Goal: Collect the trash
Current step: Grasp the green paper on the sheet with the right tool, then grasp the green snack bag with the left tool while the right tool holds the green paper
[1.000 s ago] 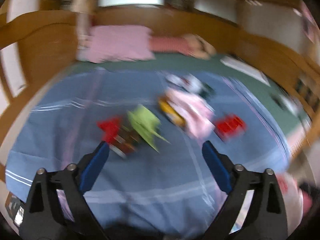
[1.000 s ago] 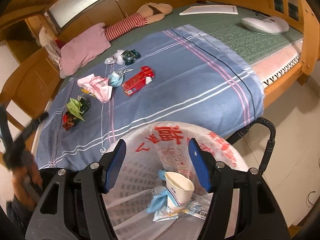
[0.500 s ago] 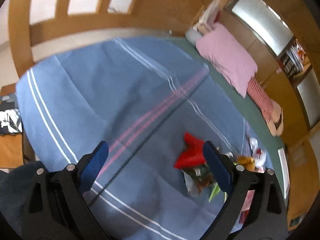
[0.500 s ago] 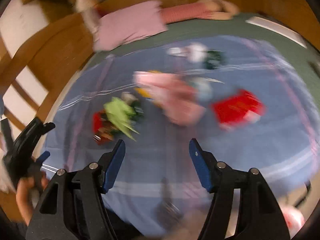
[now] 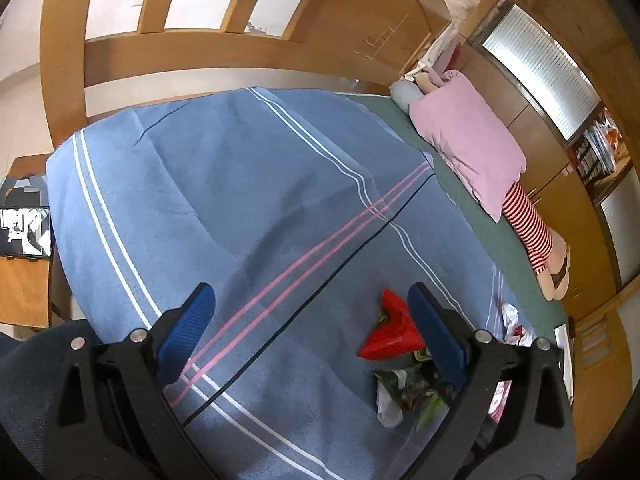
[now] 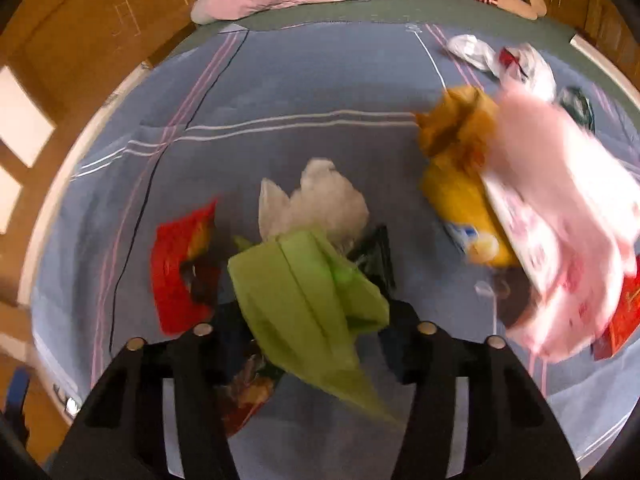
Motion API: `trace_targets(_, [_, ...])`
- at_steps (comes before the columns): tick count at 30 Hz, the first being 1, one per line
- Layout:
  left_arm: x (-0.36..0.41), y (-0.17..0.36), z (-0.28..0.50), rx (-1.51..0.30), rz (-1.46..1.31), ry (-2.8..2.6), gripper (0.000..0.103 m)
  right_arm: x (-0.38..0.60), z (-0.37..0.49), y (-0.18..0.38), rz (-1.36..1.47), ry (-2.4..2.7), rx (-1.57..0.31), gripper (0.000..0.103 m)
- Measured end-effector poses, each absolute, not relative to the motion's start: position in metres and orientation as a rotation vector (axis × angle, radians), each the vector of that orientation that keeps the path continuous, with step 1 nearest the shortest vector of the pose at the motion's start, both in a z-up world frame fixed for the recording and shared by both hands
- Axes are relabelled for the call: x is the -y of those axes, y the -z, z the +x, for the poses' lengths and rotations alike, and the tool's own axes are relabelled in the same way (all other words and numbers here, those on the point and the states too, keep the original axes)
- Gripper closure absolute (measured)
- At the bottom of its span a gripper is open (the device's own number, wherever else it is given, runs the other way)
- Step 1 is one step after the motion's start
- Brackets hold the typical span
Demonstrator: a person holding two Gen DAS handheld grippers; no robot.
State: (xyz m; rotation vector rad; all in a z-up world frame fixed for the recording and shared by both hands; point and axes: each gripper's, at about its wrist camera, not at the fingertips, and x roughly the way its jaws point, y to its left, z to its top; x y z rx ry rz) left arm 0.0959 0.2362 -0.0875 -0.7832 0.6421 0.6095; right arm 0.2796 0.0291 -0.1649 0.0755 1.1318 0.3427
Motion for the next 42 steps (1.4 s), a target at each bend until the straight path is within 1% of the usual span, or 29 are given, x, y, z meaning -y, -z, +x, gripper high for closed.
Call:
trace_targets(6, [-0.229, 0.088, 0.103, -0.674, -0.752, -0.590, 0.005, 0.011, 0.233, 0.149, 0.013, -0.474, -1.195, 0.052])
trace_targets(9, [-0.221, 0.090, 0.113, -0.721, -0.710, -0.572, 0.005, 0.043, 0.214, 0.129, 0.080, -0.517, -1.132, 0.048])
trace_targets(10, [-0.218, 0.089, 0.115, -0.731, -0.697, -0.568, 0.005, 0.056, 0.211, 0.124, 0.118, -0.496, -1.104, 0.044])
trace_targets(12, [-0.209, 0.088, 0.121, -0.756, -0.647, -0.551, 0.005, 0.071, 0.208, 0.121, 0.169, -0.486, -1.081, 0.045])
trace_targets(14, [-0.202, 0.087, 0.126, -0.770, -0.604, -0.536, 0.005, 0.085, 0.208, 0.121, 0.199, -0.463, -1.063, 0.052])
trace_targets(15, [-0.196, 0.087, 0.130, -0.784, -0.569, -0.514, 0.005, 0.090, 0.209, 0.121, 0.212, -0.440, -1.050, 0.052])
trace_targets(19, [-0.175, 0.086, 0.142, -0.836, -0.485, -0.387, 0.005, 0.111, 0.205, 0.119, 0.276, -0.335, -1.009, 0.060])
trace_targets(24, [-0.126, 0.079, 0.152, -0.862, -0.316, -0.144, 0.005, 0.137, 0.191, 0.112, 0.312, -0.206, -0.934, 0.061])
trace_targets(27, [-0.093, 0.076, 0.152, -0.856, -0.177, -0.061, 0.005, 0.152, 0.192, 0.120, 0.271, -0.129, -0.964, 0.061])
trace_targets(28, [-0.086, 0.076, 0.152, -0.858, -0.151, -0.038, 0.005, 0.154, 0.196, 0.127, 0.267, -0.113, -0.991, 0.060])
trace_targets(31, [-0.061, 0.084, 0.155, -0.910, -0.077, 0.066, 0.005, 0.167, 0.198, 0.137, 0.296, -0.068, -1.027, 0.050])
trace_targets(32, [-0.053, 0.089, 0.158, -0.943, -0.062, 0.108, 0.005, 0.172, 0.194, 0.138, 0.313, -0.063, -1.027, 0.048])
trace_targets(36, [-0.025, 0.120, 0.165, -1.131, 0.001, 0.242, 0.005, 0.197, 0.184, 0.139, 0.394, 0.005, -1.020, 0.046])
trace_targets(39, [-0.005, 0.136, 0.164, -1.206, 0.053, 0.331, 0.005, 0.213, 0.177, 0.137, 0.457, 0.024, -1.005, 0.046])
trace_targets(42, [0.015, 0.149, 0.159, -1.247, 0.115, 0.379, 0.005, 0.221, 0.169, 0.133, 0.453, 0.039, -0.989, 0.044])
